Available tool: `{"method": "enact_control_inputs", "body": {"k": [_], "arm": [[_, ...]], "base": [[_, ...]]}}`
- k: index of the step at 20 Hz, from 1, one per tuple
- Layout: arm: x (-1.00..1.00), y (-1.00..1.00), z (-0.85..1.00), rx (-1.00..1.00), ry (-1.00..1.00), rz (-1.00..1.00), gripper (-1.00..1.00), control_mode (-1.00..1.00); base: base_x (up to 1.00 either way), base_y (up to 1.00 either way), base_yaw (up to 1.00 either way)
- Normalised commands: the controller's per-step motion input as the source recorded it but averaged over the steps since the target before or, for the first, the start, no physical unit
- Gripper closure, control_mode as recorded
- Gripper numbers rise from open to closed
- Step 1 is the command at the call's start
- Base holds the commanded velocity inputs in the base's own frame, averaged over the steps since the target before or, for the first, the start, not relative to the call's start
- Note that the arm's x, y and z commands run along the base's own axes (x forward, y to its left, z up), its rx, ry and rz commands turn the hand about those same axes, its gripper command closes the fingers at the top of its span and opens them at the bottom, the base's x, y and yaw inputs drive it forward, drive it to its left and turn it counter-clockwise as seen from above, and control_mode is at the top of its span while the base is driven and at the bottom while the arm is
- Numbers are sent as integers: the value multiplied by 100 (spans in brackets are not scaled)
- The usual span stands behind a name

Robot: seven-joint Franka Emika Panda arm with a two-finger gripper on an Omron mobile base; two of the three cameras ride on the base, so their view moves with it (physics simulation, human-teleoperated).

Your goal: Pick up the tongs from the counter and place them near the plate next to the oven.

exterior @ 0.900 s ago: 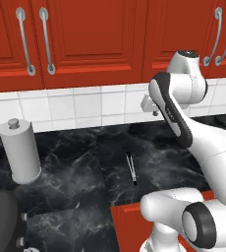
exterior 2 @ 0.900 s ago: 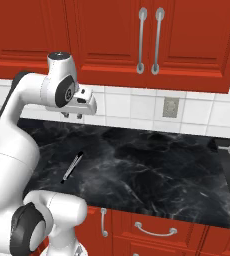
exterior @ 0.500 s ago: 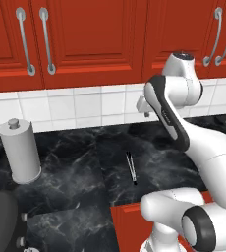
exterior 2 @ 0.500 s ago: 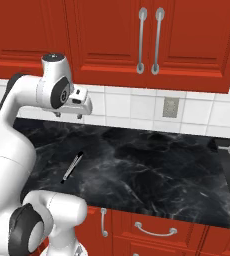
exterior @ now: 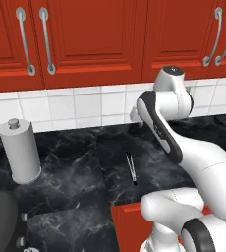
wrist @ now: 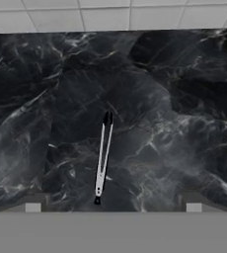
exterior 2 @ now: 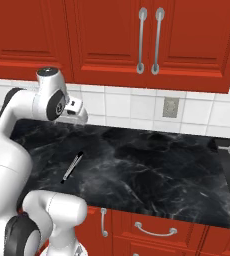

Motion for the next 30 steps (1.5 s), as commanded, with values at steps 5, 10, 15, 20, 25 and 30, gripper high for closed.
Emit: {"method": "enact_control_inputs", "body": {"k": [5,10,15,20,25,30], "arm": [[0,15,-48,-3,0,-10,-100,-100],[0,14,-54,-1,0,-8,-100,-100],[0,18,-58,0,0,-8,-100,-100],[2,24,-57,-1,1,-4,-100,-100],[12,11,-55,0,4,-2,-100,-100],[16,1,-50,-2,6,0,-100,-100]], "base": [[0,0,0],[0,0,0],[0,0,0],[0,0,0],[0,0,0],[0,0,0]]}}
